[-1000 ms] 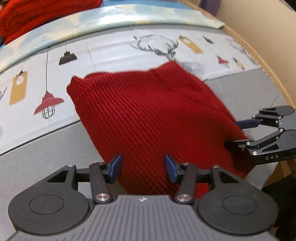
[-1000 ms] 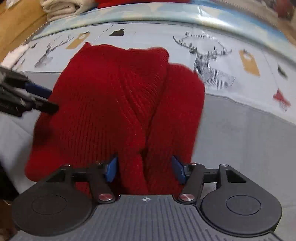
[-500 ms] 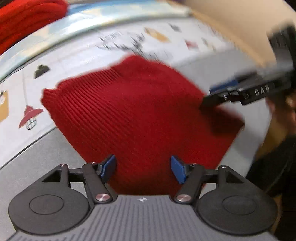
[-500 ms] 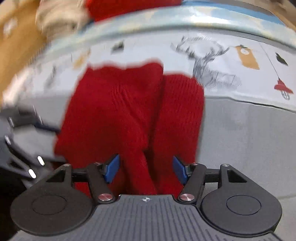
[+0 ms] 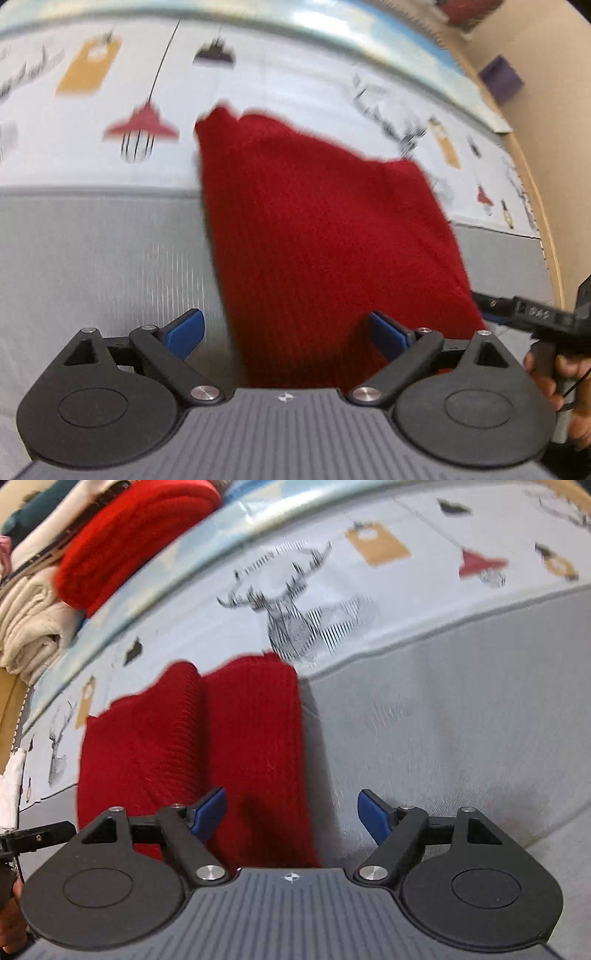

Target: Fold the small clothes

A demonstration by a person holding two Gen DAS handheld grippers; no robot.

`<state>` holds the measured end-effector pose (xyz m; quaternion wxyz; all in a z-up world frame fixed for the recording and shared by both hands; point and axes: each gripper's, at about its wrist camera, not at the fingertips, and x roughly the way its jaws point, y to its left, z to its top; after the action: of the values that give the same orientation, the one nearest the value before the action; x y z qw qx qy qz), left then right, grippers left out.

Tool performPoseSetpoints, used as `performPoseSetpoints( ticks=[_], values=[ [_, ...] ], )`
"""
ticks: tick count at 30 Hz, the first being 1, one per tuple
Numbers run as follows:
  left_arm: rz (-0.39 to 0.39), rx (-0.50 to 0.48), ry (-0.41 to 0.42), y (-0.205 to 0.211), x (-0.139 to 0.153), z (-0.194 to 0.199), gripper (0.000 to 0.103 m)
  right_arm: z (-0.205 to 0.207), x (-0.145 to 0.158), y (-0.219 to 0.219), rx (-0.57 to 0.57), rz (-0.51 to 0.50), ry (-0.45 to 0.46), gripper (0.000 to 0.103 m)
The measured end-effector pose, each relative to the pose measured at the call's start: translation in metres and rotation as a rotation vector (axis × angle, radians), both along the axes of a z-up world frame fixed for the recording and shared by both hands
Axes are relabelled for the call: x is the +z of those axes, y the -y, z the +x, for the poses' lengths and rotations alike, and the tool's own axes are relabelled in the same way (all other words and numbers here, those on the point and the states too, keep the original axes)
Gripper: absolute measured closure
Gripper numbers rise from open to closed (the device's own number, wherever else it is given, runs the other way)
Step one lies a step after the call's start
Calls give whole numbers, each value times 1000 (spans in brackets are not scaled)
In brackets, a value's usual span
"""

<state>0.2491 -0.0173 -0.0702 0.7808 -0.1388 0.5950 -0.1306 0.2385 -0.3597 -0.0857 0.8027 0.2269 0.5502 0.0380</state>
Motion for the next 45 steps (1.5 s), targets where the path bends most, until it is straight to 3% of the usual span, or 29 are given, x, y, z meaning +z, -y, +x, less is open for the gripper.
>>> performPoseSetpoints(
  ticks=[2, 7, 20, 23, 27, 32, 37, 45],
  values=[
    [-37, 14, -29, -1, -7, 3, 6, 3, -8, -3, -2, 2, -47, 21],
    [-108, 42, -71, -4, -20, 11, 6, 11, -18, -4, 23, 44, -40, 14],
    [-111, 39, -81, 10, -33, 25, 0, 25, -25, -9, 70, 73, -17, 15],
    [-110, 40, -85, 12, -34, 28, 0, 24, -24, -10, 74, 87, -10, 22],
    [-114, 44, -86, 12, -36, 30, 0, 24, -21, -12, 87, 148, 13, 52],
    [-98, 33, -57, 11, -29, 26, 8, 23, -16, -22, 117, 115, 42, 62],
    [-65, 6, 13, 4, -11, 26, 31, 25, -11, -27, 112, 112, 70, 67],
    [81, 1, 173, -20, 18, 27, 37, 44, 2, -64, 118, 188, 152, 78]
  ],
)
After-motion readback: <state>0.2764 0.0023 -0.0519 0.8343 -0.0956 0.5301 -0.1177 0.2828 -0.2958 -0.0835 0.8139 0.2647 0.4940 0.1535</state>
